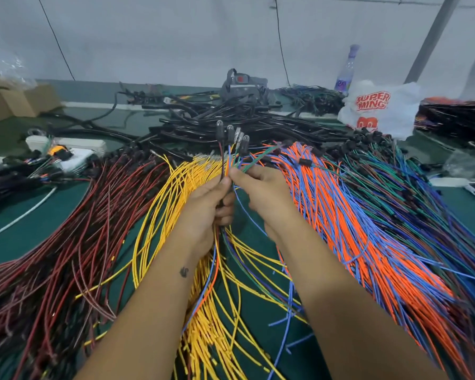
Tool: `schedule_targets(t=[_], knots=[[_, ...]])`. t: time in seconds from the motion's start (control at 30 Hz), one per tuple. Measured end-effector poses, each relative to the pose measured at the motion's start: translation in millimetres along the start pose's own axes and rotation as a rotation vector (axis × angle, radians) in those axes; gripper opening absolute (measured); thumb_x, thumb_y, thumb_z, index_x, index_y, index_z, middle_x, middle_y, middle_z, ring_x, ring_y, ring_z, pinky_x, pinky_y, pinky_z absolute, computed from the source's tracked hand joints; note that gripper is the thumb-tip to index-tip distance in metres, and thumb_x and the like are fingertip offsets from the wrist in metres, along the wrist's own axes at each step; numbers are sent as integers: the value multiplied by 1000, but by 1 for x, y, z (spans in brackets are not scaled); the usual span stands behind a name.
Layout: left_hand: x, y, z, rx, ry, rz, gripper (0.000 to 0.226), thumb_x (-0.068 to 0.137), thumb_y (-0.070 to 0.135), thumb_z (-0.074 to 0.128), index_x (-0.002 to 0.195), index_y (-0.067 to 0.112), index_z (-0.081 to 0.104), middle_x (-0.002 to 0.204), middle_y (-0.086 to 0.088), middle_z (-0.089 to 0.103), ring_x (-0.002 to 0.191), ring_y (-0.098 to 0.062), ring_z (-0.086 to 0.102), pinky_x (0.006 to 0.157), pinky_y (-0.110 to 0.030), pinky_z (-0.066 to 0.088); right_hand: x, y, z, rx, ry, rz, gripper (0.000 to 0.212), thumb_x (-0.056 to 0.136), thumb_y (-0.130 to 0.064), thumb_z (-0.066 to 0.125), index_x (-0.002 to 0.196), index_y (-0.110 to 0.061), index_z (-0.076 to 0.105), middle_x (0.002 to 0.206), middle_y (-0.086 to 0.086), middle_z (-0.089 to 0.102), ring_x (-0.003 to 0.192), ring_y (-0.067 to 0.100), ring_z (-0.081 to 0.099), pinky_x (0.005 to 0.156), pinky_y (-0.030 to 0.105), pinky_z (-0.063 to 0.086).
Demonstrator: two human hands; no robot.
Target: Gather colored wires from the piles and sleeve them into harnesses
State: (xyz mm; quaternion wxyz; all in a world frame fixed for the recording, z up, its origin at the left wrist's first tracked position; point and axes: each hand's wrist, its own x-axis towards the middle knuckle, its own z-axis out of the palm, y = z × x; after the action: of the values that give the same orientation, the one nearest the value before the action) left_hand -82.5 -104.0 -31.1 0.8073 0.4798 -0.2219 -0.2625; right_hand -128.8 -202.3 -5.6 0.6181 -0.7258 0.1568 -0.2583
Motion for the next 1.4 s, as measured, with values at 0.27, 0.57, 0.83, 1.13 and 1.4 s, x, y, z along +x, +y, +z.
schedule_targets(t=[0.27,0.57,0.83,1.13,1.4], knots=[[-2,1,4,-35,44,-16,18,100,16,45,96,14,62,59,1,58,43,-7,44,40,-16,35,-1,-9,8,306,-43,142,19,98,-15,54,81,-16,62,68,10,45,37,15,40,35,23,40],[-1,-1,1,10,24,-34,20,101,17,44,83,18,53,55,8,43,39,-3,27,37,-13,21,11,2,11,145,-4,9,29,96,-23,58,92,6,64,77,10,50,54,15,48,53,24,42],[-4,-10,6,396,62,25,25,102,15,41,83,14,56,58,1,37,42,-6,24,40,-19,17,12,17,1,-85,57,-7,38,86,-24,72,65,3,56,59,11,47,55,20,42,56,38,36],[-7,13,20,312,-111,-318,29,103,14,35,86,10,57,50,8,31,39,-3,23,37,-13,18,10,9,-29,9,179,114,39,91,-17,66,84,21,58,53,7,33,37,10,30,44,23,30],[-24,73,7,805,-368,-410,26,103,15,35,88,10,55,55,6,27,41,-3,24,40,-13,19,27,-17,-112,206,517,123,37,92,-15,66,65,-13,41,57,6,29,36,11,28,41,27,22]])
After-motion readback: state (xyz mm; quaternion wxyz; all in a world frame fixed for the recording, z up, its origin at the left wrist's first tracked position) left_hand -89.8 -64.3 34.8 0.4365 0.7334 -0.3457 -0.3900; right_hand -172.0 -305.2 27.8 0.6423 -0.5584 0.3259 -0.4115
